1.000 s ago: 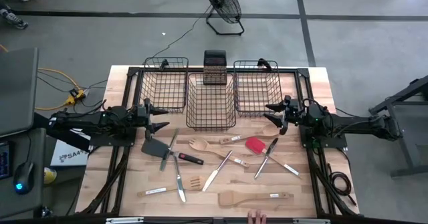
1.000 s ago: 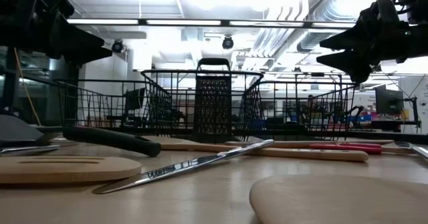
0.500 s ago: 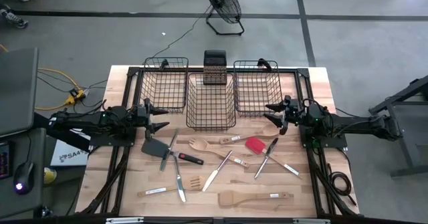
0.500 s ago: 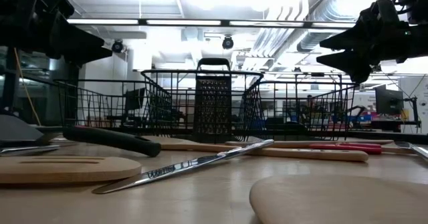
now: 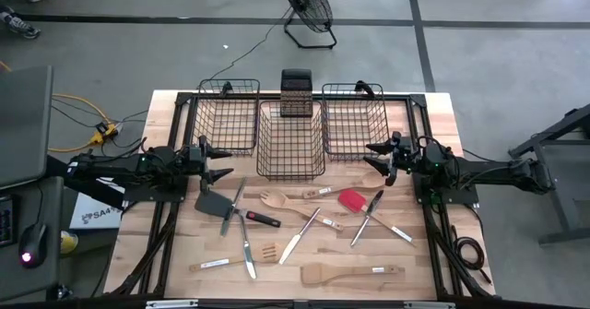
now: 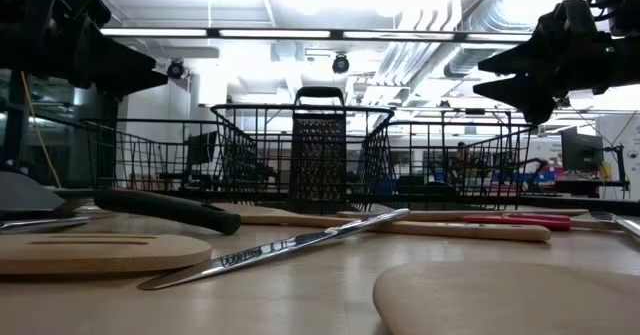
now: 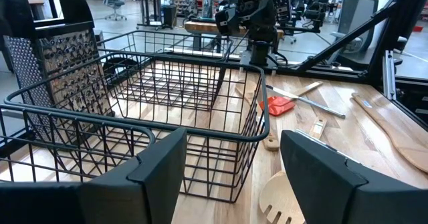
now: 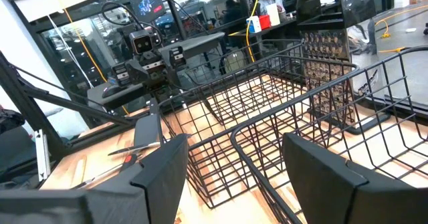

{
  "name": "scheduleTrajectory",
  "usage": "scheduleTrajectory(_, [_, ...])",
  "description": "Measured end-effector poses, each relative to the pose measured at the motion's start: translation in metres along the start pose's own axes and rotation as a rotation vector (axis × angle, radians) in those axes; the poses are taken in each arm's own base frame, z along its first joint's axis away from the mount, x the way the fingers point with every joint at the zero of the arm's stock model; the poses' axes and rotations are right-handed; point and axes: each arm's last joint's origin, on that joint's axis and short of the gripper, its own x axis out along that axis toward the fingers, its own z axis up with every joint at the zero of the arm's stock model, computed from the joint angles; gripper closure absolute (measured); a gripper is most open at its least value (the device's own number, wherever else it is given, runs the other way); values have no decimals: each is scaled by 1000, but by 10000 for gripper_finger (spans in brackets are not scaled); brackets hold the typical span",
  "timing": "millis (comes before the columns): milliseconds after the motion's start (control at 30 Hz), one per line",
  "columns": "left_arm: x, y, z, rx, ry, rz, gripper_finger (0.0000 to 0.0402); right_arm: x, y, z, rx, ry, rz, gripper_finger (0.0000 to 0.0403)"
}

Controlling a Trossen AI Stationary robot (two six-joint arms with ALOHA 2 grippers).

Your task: Pick & Place Kitchen Items

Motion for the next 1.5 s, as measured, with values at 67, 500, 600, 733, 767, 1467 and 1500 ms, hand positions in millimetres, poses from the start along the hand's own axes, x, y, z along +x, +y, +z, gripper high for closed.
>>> scheduleTrajectory(67, [0, 0, 0, 0, 0, 0, 165, 0, 0, 0, 0, 0, 0, 167])
scheduleTrajectory(500, [0, 0, 0, 0, 0, 0, 165, 0, 0, 0, 3, -2, -4, 167])
scheduleTrajectory(600, [0, 0, 0, 0, -1, 0, 165, 0, 0, 0, 2, -2, -5, 167])
scheduleTrajectory(733, [0, 0, 0, 0, -1, 0, 165, 0, 0, 0, 0, -4, -11, 167])
scheduleTrajectory(767, [0, 0, 0, 0, 0, 0, 165, 0, 0, 0, 0, -3, -11, 167])
scheduleTrajectory(1467, [0, 0, 0, 0, 0, 0, 165, 5, 15, 31, -12, 211, -80, 167])
scheduleTrajectory(1500, [0, 0, 0, 0, -1, 0, 165, 5, 17, 33, -16, 231, -77, 167])
